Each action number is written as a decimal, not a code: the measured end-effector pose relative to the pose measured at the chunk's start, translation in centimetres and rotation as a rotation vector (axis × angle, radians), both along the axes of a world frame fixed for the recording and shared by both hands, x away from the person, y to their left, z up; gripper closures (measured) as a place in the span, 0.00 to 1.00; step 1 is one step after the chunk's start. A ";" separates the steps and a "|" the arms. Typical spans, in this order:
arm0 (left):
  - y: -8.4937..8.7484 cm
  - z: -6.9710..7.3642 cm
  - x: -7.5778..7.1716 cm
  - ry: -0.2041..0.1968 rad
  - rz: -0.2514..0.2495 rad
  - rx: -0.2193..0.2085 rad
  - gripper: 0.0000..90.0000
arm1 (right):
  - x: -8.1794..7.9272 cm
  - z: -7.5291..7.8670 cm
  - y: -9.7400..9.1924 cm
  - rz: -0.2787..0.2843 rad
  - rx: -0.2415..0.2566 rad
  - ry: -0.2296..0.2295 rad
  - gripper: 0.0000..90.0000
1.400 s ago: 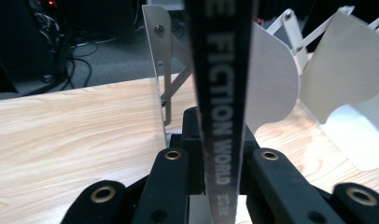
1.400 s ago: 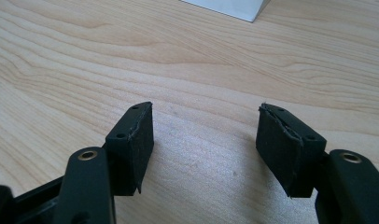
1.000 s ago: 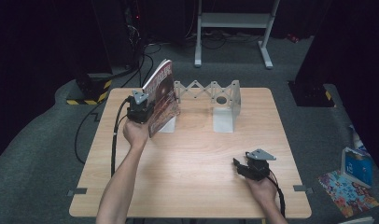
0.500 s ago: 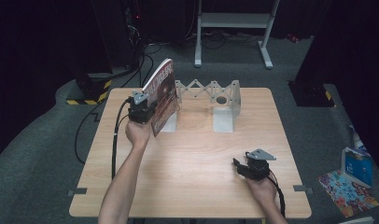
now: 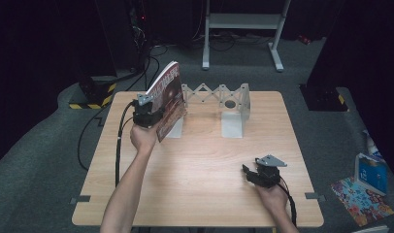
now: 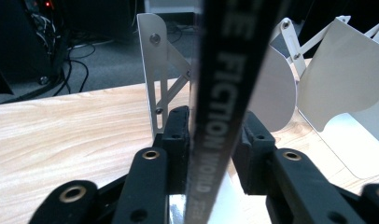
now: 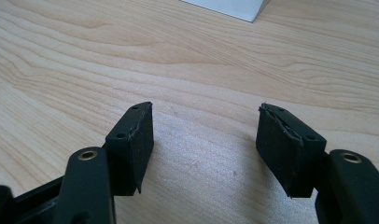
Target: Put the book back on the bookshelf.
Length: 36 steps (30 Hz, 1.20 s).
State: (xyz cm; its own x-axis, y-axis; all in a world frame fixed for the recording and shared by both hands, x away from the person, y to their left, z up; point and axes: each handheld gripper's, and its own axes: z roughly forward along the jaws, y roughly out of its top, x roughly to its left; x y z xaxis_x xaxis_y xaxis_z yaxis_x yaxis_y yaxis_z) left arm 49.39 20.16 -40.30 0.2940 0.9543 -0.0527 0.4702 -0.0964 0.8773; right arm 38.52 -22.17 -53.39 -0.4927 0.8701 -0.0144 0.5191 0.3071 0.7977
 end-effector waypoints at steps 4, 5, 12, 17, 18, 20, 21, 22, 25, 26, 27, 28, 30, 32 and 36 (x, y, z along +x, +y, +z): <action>0.0 0.3 -0.2 0.009 0.013 -0.004 0.70 | 0.0 0.0 0.0 0.000 0.000 0.000 0.41; 0.1 0.3 -0.3 0.008 0.020 0.008 0.69 | 0.0 0.0 0.0 0.000 0.000 0.000 0.41; 0.6 0.7 -0.7 0.005 0.022 -0.019 0.67 | 0.0 0.0 0.0 0.000 0.000 0.000 0.41; 0.6 0.7 -0.8 0.005 0.034 -0.024 0.64 | 0.0 0.0 0.0 0.001 -0.001 -0.001 0.41; 0.6 0.7 -0.8 0.005 0.034 -0.024 0.64 | 0.0 0.0 0.0 0.001 -0.001 -0.001 0.41; 0.6 0.8 -0.9 0.001 0.037 -0.022 0.63 | 0.0 0.0 0.0 0.000 0.000 0.000 0.41; 0.6 0.9 -1.0 -0.002 0.038 -0.020 0.63 | 0.0 0.0 0.0 0.000 0.000 0.000 0.41; 0.7 0.9 -1.1 -0.004 0.042 -0.022 0.62 | 0.0 0.0 0.0 0.000 0.000 0.000 0.41; 0.8 1.2 -1.3 -0.009 0.051 -0.021 0.60 | 0.0 0.0 0.0 0.000 0.000 0.000 0.41; 1.0 1.3 -1.5 -0.012 0.061 -0.021 0.59 | 0.0 0.0 0.0 0.000 0.000 0.000 0.41; 1.2 1.3 -1.5 -0.013 0.066 -0.021 0.59 | 0.0 0.0 0.0 0.000 0.000 0.000 0.41; 1.4 1.4 -1.6 -0.012 0.069 -0.025 0.59 | 0.0 0.0 0.0 0.001 -0.001 -0.001 0.41; 1.6 1.4 -1.7 -0.012 0.073 -0.030 0.59 | 0.0 0.0 0.0 0.000 -0.001 0.000 0.41; 2.0 1.4 -1.9 -0.014 0.077 -0.031 0.58 | 0.0 0.0 0.0 0.002 -0.002 -0.002 0.41; 2.5 1.4 -2.2 -0.013 0.079 -0.031 0.58 | 0.0 0.0 0.0 0.002 -0.002 -0.002 0.41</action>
